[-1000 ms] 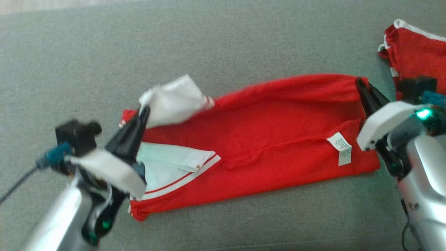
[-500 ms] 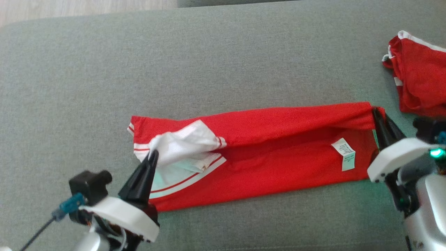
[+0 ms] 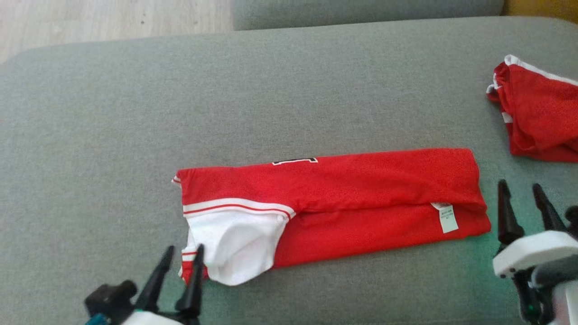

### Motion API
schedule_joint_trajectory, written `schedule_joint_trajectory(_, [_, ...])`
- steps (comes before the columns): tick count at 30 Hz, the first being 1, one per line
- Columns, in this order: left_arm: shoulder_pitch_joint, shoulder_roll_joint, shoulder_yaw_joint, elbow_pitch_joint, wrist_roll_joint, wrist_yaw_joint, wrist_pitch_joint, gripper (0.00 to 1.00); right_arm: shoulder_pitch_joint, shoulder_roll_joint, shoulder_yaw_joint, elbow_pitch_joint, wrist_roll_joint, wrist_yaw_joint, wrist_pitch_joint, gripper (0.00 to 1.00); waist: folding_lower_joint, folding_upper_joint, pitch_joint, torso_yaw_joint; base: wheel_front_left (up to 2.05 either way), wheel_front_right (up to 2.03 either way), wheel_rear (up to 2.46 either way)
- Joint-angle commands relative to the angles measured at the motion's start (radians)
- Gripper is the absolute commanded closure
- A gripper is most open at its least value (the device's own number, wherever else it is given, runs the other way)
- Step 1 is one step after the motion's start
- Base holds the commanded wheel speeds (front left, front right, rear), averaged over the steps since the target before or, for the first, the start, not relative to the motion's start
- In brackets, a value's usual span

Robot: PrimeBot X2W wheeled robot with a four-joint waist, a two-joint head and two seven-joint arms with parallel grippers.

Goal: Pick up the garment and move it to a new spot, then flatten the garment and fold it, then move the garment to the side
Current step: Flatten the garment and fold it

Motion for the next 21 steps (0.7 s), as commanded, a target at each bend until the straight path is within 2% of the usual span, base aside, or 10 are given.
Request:
schedule_joint_trajectory(1, [-0.024,0.003,0.056,-0.031,-0.010,0.011,-0.028,0.00,-0.010,-0.003,0.008,-0.048,-0.009,0.007,-0.009,0.00,0.0001,-0.0001,-0.007,0.006,0.00,0.00,0.00])
schedule_joint_trajectory(5, [-0.025,-0.011,0.092,-0.043,0.012,0.052,-0.090,0.00,0.006,0.021,-0.030,-0.082,-0.024,0.007,0.022,0.00,0.0001,-0.0001,-0.023,0.021,0.00,0.00,0.00])
schedule_joint_trajectory(11, [-0.075,-0.037,0.101,-0.026,0.065,0.101,-0.128,0.00,-0.043,0.024,-0.007,-0.064,-0.044,0.007,0.114,0.00,0.0001,-0.0001,-0.038,0.042,0.00,0.00,0.00])
schedule_joint_trajectory(21, [-0.091,-0.039,0.108,0.007,0.104,0.149,-0.142,0.00,-0.149,-0.063,0.010,0.184,-0.096,0.007,0.230,0.00,0.0001,-0.0001,-0.036,0.099,0.00,0.00,0.00])
